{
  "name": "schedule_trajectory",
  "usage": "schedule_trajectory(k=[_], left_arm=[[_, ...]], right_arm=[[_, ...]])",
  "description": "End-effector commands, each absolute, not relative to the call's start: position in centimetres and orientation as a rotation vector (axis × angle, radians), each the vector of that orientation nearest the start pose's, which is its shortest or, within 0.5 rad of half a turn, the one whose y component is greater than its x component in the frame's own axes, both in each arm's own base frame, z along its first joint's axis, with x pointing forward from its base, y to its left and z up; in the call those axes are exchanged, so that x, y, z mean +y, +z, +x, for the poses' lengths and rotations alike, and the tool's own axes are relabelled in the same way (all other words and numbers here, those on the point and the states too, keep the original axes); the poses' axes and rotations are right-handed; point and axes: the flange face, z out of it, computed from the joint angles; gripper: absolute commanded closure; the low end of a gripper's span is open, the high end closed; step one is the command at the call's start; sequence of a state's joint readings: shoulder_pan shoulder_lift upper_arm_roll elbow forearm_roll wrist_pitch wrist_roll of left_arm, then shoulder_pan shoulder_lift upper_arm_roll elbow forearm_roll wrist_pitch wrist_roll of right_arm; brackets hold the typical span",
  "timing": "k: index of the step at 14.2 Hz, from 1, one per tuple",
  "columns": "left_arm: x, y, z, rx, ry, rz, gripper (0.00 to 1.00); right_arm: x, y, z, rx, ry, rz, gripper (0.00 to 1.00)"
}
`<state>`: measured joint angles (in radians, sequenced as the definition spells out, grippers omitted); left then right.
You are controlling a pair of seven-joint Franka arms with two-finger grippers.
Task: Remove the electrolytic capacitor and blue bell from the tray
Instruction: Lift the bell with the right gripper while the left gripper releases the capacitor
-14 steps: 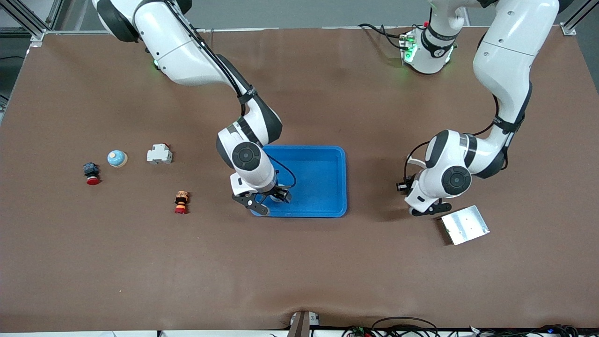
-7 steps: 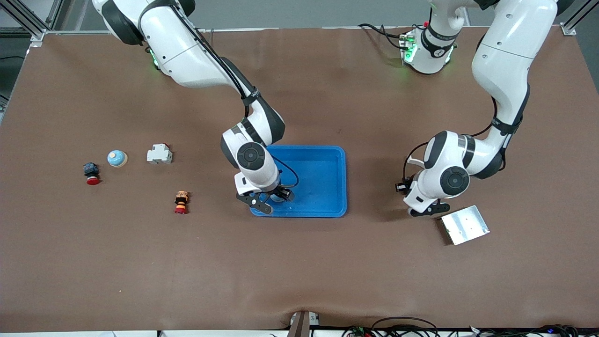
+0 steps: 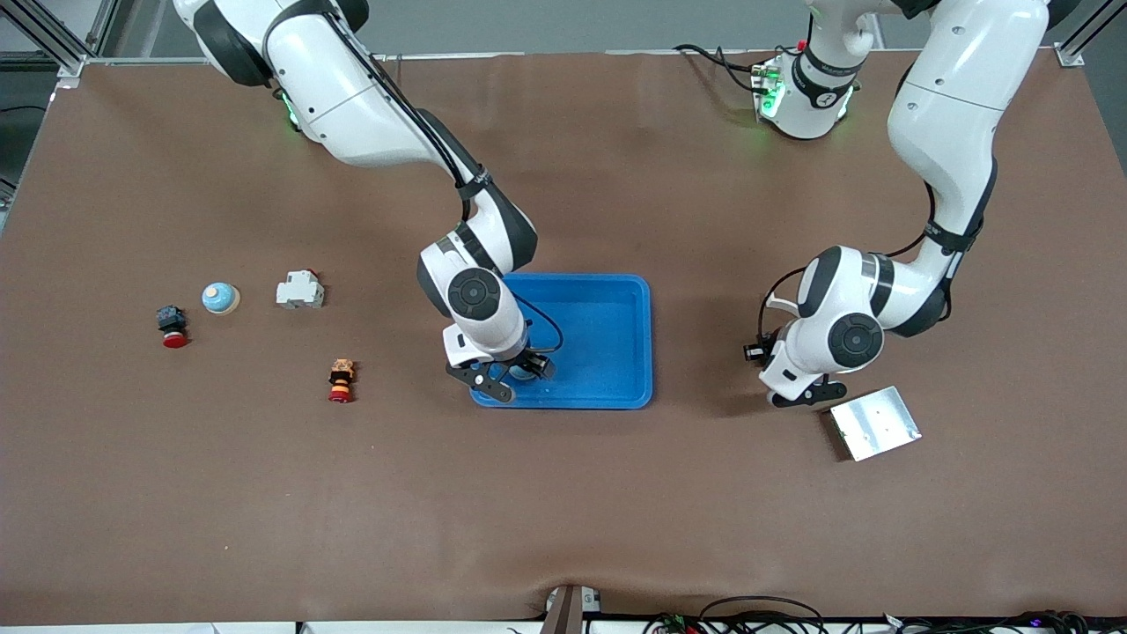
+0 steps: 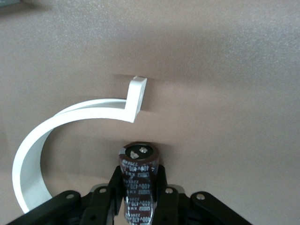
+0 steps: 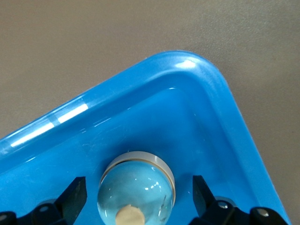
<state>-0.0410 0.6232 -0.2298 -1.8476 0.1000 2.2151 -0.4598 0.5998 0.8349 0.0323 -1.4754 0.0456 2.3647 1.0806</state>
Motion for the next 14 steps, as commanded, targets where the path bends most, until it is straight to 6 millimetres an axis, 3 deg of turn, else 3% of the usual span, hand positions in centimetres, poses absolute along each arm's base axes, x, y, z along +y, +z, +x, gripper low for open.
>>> schedule_trajectory(k=[1,4,5,6,7,11,14], left_arm=[[-16.1,17.3,59.7,-0.197,0.35,-3.076,0.51],[-16.0,17.3,59.7,-0.199,0.35,-3.076,0.36],[-16.0,17.3,59.8,-0.2,0.347,-3.077,0.32],[-16.0,17.3,59.7,-0.199,0.35,-3.076,0.3],[-16.0,17.3,59.7,-0.199,0.35,-3.076,0.26],[-16.0,17.3,59.8,-0.2,0.347,-3.077,0.01],[-16.1,17.3,59.7,-0.197,0.347,-3.077,0.0]], right_arm=[[43.1,18.5,58.7,0.757,-0.021,-2.972,0.0],[43.2,18.5,58.6,0.752,-0.023,-2.974,0.01],[43.2,18.5,58.6,0.744,-0.028,-2.979,0.27],[43.1,18.6,58.8,0.736,-0.037,-2.982,0.68],[43.1,18.6,58.8,0.736,-0.038,-2.982,1.0],[43.4,18.7,58.6,0.738,-0.032,-2.981,1.0],[43.6,19.7,58.7,0.785,-0.024,-2.959,1.0]])
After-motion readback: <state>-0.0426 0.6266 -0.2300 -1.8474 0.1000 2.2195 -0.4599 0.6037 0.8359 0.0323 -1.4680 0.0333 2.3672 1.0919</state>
